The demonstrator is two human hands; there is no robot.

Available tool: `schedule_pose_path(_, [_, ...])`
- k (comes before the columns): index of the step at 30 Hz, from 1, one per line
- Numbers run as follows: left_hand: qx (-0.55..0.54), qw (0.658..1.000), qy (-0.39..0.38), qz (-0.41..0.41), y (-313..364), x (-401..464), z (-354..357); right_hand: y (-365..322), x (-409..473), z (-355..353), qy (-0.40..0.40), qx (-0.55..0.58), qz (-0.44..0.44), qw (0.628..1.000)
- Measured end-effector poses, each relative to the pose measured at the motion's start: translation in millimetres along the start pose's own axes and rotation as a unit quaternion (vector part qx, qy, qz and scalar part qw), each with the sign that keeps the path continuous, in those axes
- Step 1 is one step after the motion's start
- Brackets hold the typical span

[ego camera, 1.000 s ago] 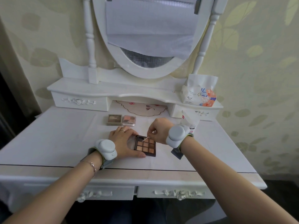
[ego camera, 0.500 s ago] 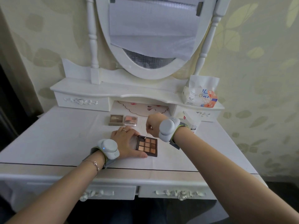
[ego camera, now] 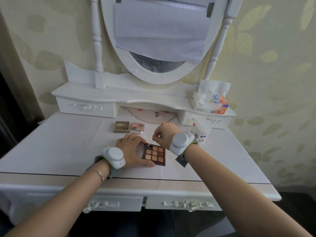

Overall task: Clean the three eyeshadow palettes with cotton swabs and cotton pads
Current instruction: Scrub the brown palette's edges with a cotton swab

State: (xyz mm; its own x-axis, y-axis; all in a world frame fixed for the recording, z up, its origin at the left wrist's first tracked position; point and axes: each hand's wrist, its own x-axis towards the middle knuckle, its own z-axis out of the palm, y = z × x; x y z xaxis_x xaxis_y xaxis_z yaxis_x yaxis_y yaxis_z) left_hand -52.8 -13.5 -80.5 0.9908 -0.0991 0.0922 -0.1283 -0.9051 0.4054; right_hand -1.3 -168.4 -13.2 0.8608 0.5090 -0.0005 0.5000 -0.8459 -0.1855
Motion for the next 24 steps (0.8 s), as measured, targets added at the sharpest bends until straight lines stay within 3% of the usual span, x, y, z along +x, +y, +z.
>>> schedule_pose_path(13, [0.002, 1.0, -0.008, -0.002, 1.1, 0.1, -1.2, 7.2, -18.4, 2.5, 0.022, 0.084, 0.006, 0.996])
schedule_pose_path(24, [-0.009, 1.0, 0.0, 0.004, 0.9, 1.4, -2.3, 10.6, -23.1, -1.0, 0.003, 0.081, 0.005, 0.997])
